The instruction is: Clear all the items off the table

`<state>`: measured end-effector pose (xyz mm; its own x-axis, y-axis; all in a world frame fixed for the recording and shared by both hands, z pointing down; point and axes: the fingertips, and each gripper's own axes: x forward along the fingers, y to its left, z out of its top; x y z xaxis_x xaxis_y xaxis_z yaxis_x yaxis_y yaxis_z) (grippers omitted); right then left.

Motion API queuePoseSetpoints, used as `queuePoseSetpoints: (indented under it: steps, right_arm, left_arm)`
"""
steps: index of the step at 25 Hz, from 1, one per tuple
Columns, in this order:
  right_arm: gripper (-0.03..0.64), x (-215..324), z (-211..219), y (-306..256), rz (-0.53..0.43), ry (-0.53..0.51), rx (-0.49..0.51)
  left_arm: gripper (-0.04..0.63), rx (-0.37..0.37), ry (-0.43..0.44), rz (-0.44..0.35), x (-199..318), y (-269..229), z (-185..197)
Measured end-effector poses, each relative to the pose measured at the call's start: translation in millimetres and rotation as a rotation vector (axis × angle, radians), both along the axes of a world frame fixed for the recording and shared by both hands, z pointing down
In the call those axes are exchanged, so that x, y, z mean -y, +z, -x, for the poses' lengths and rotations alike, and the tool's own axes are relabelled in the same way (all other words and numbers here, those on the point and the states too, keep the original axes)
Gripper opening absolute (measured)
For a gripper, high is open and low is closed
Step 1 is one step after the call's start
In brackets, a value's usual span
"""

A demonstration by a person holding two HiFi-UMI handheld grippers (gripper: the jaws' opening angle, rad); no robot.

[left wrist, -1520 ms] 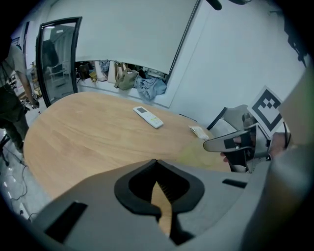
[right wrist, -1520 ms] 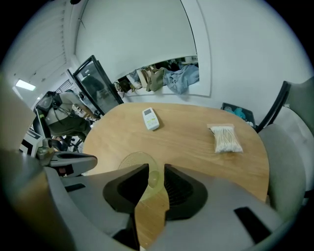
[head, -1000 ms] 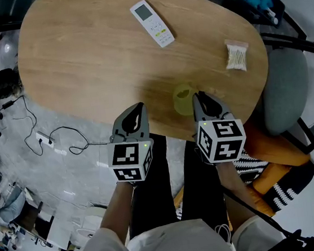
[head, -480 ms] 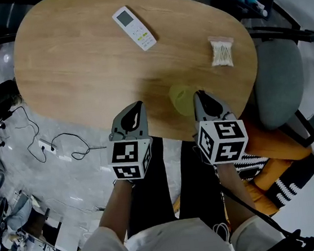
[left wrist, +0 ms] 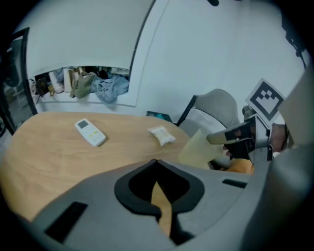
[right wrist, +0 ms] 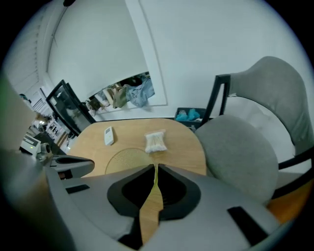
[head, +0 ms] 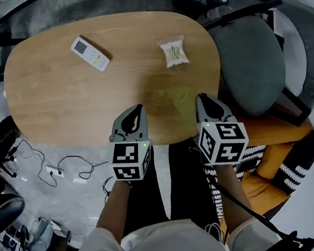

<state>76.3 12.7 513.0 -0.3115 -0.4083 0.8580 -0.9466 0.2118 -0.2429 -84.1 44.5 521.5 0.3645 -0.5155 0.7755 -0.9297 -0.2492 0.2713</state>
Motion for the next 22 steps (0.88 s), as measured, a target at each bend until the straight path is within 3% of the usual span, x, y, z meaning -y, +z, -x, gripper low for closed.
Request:
queuePoseSetpoints:
  steps: [5, 12, 22]
  right_arm:
    - [0.041, -5.4, -73.4, -6.9, -0.007, 0.141, -0.025]
    - [0.041, -13.4, -144.8, -1.4, -0.003, 0.238, -0.042]
    - [0.041, 32.9, -178.9, 4.7, -0.036, 0.244, -0.074]
  left_arm:
    - [0.003, -0.009, 0.119, -0.013, 14.3, -5.6, -62.9]
    - [0.003, -0.024, 0.229, -0.021, 21.3, -6.7, -139.4]
    - [0.003, -0.053, 0.223, -0.06, 66.3, 0.3, -178.1]
